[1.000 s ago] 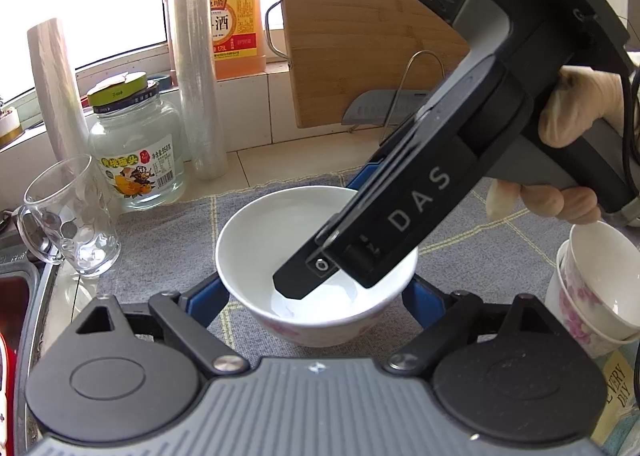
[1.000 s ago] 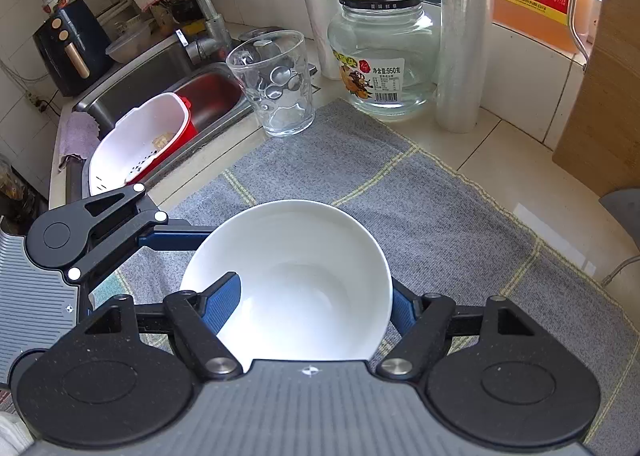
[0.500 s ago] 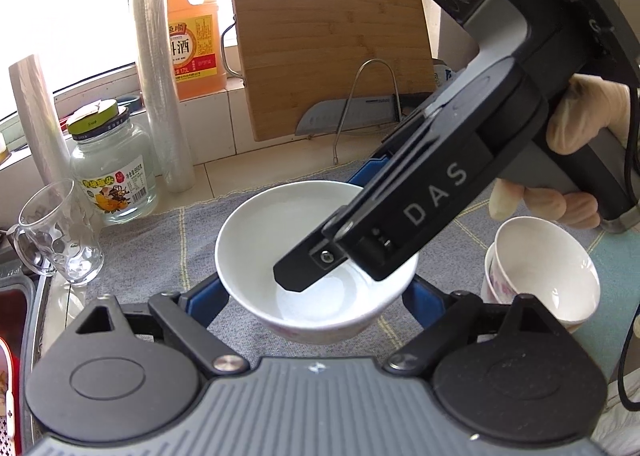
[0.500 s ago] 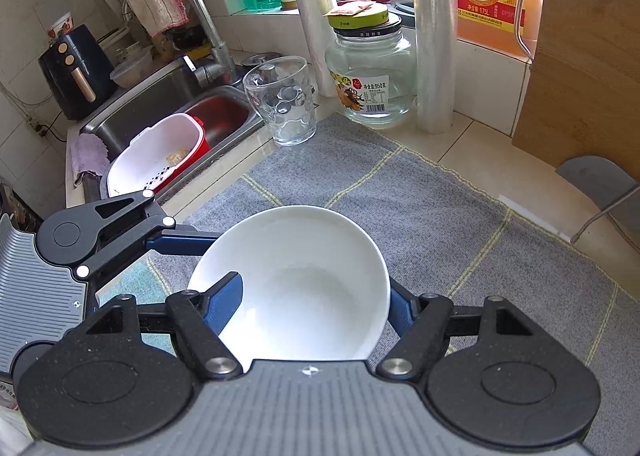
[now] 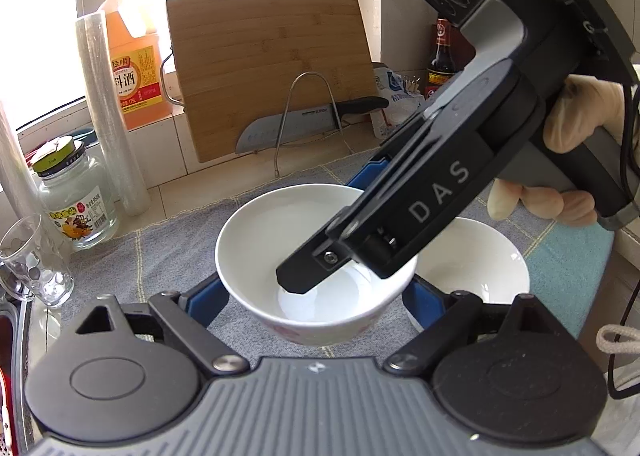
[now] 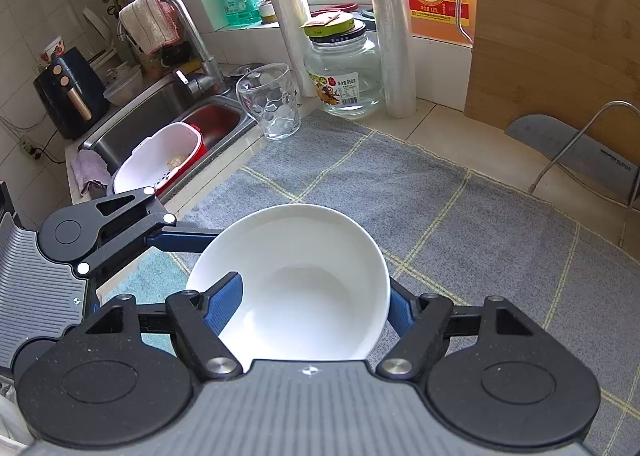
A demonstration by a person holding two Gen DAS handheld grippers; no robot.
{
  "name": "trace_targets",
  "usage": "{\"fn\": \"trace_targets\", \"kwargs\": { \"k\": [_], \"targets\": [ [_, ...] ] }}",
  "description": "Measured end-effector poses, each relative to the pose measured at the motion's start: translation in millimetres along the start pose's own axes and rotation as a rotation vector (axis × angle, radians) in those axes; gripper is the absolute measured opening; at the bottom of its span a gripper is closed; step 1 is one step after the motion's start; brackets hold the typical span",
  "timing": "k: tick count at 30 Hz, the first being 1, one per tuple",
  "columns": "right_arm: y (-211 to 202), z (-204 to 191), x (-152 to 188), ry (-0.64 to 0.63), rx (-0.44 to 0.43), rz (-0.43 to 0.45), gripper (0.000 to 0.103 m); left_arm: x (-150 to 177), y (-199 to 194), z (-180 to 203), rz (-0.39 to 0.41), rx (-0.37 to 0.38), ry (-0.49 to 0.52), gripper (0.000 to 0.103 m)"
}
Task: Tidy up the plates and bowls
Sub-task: 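Lift the pink-flower bowl with the right gripper and carry it over the bowl stack, then lower the pink-flower bowl onto the bowl stack and open the right gripper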
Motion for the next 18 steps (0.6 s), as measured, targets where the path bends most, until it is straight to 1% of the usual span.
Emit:
{"fn": "trace_targets", "kwargs": {
  "k": [5, 10, 18],
  "targets": [
    [-26.0, 5.3, 12.5, 0.021, 0.049, 0.018, 0.079, -4.3, 0.3, 19.1, 0.016, 0.051, 0.025, 0.092],
    [-51.7, 12.5, 23.8, 0.046, 0.102, 0.036, 0.079, -9.5, 5.0, 38.3, 0.031, 0.118, 0.046, 0.092],
    [-80.9, 28.6, 41.1, 0.093, 0.183, 0.054, 0.079, -12.5, 18.8, 64.2, 0.03, 0.204, 0.051, 0.092]
  ]
}}
Point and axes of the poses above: each gripper's, at about its wrist camera, not at the fingertips, and y roughly the way its jaws point, z to its right, x to its underside, the point moved 3 cm from there along y, roughly the way its jaws point, and after that the axes turned 15 degrees about z, right-handed, at the moved point
